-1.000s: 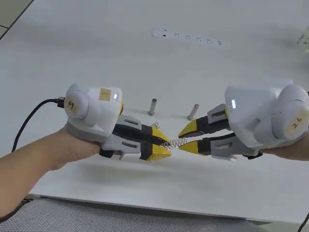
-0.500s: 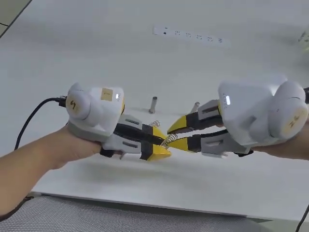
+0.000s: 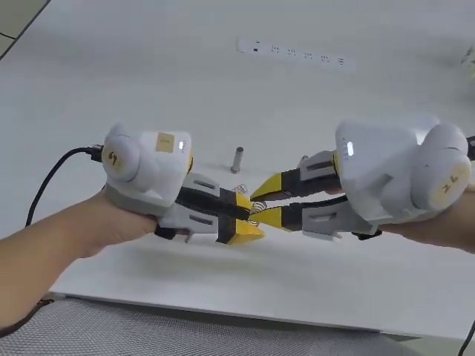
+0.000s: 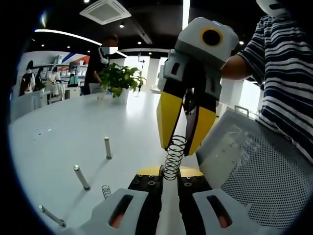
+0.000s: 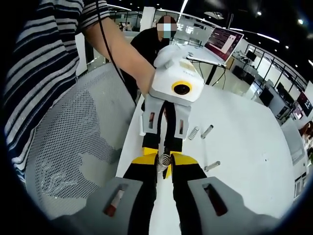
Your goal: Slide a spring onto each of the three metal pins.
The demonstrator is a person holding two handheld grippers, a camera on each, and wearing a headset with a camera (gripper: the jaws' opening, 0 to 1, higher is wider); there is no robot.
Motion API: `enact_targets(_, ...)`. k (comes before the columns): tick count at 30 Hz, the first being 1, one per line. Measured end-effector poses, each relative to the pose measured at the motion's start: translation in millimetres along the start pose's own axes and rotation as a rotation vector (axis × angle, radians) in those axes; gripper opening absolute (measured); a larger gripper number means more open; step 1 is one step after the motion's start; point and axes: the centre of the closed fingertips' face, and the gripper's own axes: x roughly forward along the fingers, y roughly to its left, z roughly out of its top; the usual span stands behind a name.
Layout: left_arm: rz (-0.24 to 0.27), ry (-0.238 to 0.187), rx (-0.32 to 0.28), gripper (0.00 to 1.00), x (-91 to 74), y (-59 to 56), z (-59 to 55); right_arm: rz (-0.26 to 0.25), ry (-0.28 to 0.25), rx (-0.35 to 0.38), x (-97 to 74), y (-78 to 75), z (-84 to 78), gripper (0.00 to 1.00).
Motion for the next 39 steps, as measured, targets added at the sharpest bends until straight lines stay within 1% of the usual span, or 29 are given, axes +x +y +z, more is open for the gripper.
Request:
enact_targets(2, 0.0, 0.0, 0.0, 0.08, 0.1, -0.1, 0.1, -0.007, -0.008, -0.004, 0.8, 0.3, 0.9, 0.12)
enact_targets(5, 0.002, -0.002, 0.002, 0.08, 0.4, -0.3, 1.1, -0.019, -0.037, 0.018, 2.6, -0.2, 3.9, 0.12)
enact_targets(7, 0.002, -0.002, 0.002, 0.08, 0.2, -1.3, 1.4, -0.022, -0.048, 0.025, 3.0, 0.6, 5.0, 0.12)
enact_targets(13, 0.008, 0.005, -0.001, 0.08, -1.3, -0.7, 0.0, -0.019, -0.042, 0.006, 2.1, 1.7, 4.3, 0.12)
enact_targets(21, 0.017, -0.001, -0.005, 0.08, -2.3, 1.8, 3.7, -0.029, -0.05, 0.004, -1.3, -1.9, 5.1, 0.12)
enact_targets(24, 0.023, -0.002, -0.015, 0.08, -2.3, 2.9, 4.5, -0.031, -0.049, 0.003, -2.3, -3.1, 4.6, 0.12)
enact_targets(32, 0.025, -0.003, -0.007, 0.08, -1.3, 4.2, 7.3, -0.03, -0.043, -0.009, -4.7, -4.2, 5.0, 0.12)
enact_targets(39, 0.028, -0.004, -0.02, 0.09, -1.8, 6.5, 9.5, -0.03, -0.039, -0.023, -5.9, -6.4, 6.5, 0.12)
